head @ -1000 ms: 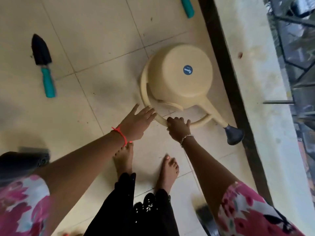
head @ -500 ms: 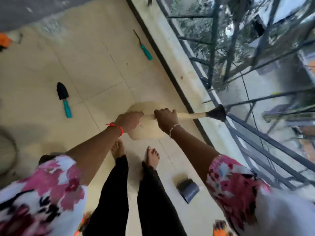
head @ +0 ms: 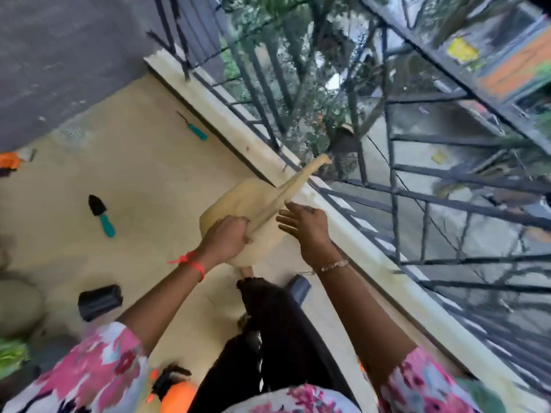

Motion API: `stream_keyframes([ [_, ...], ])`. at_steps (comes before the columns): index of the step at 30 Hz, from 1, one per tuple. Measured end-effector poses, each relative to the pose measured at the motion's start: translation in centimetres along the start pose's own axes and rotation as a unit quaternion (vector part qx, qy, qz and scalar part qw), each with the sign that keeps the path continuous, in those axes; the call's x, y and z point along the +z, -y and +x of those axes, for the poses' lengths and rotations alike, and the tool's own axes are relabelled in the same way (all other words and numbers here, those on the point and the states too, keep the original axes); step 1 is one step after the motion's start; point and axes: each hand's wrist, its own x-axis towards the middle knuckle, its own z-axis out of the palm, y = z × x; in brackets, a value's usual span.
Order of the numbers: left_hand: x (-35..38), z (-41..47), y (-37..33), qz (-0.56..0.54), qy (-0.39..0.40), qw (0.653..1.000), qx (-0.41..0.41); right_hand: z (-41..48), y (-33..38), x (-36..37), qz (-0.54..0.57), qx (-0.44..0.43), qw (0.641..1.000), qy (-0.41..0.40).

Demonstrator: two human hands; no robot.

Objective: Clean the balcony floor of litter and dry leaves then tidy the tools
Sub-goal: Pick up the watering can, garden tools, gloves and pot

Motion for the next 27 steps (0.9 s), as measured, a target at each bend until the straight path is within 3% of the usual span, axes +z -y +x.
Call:
stream_keyframes([
  [5,7.9,-7.1,-8.0,-0.008,0.030,0.998,0.047,-7.7,-4.2,-7.9,0.020,0.024,0.997,-0.071],
  [9,16.3,-11.1,-14.1,-0.017,0.056,0.995,0.078,-11.7,-9.1,-15.4,-0.092,0.008,0.977,-0.192],
  [11,20.9,-12.6,-16.6,-0.041,0.075,0.993,0.086,-12.9,-11.7,-20.0,-0.129,0.030,0.968,-0.213],
  [14,27.8,-14.4,-20.2,-0.104,0.161,0.977,0.098,-14.6,-15.6,-27.4,-0.147,0.049,0.957,-0.246],
  [16,32.7,-14.9,-23.4,-0.135,0.214,0.966,0.054,-15.9,-18.3,-32.8,-0.154,0.063,0.950,-0.265],
  [19,40.5,-14.3,-27.8,-0.179,0.252,0.950,-0.043,-17.4,-22.9,-41.0,-0.201,0.092,0.947,-0.232],
  [22,49.0,-12.6,-31.9,-0.250,0.224,0.932,-0.139,-17.8,-27.5,-49.4,-0.242,0.106,0.948,-0.179],
  [27,58.9,-9.6,-38.9,-0.399,0.226,0.858,-0.230,-16.3,-34.0,-62.5,-0.362,0.103,0.919,-0.114],
])
